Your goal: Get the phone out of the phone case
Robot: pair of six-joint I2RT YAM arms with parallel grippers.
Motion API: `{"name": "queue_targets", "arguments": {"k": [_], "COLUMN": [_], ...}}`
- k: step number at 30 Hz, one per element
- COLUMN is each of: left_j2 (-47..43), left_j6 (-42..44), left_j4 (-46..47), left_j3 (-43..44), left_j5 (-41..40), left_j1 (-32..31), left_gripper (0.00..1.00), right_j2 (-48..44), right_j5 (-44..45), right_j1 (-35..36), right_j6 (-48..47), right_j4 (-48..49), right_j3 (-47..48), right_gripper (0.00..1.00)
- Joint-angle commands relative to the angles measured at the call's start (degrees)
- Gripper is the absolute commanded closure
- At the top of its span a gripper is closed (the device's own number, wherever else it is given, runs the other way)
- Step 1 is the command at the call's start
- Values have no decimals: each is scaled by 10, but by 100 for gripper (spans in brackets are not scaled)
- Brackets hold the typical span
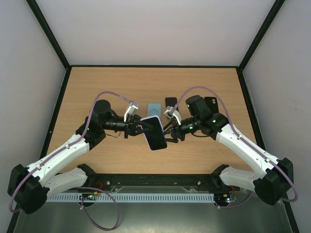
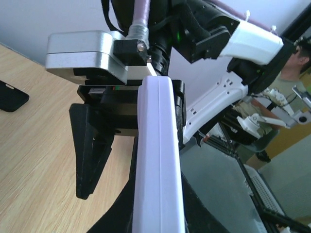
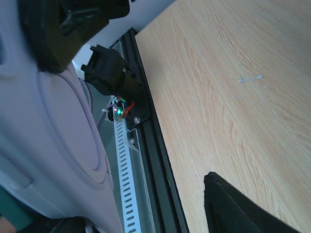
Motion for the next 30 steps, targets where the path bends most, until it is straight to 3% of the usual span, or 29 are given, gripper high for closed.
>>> {"name": "queue_targets", "arguments": {"k": [1,6,8,9,13,17,19,25,30], "left_j2": [54,81,96,104,146,181,187,166,131], "left_j6": [-37,-50,-49,-54,-98,-131,-133,-164,-120], "left_j4": [-4,-9,-10,2,77,112,103,88,19], "left_j3": [1,24,35,36,39,70,84,82,67], "left_j5": [-70,-149,-169,-170,-162,-188,-225,-328,-425], "left_j1": [-37,-26,-16,-9,15,31,37,69,58], "left_gripper": [98,97,96,95,83,54,44,27,25], "right_j2": [7,-36,-56,-64,-77,-67,-61,-57,-54], "right_j5": [-79,-68,-63,-63,-62,-54,-56,-46,14], "right_j1": [11,8,4,1,-16,-48,-69,-130,-174], "right_j6": [155,102,122,143,237,295,328,407,412], "right_j4": [300,189,170,173,194,203,228,310,295], "right_j3": [48,27,2,-11,-42,-67,-91,-181,-226], "right_gripper": [51,79,95,98,98,98,98,98,98]}}
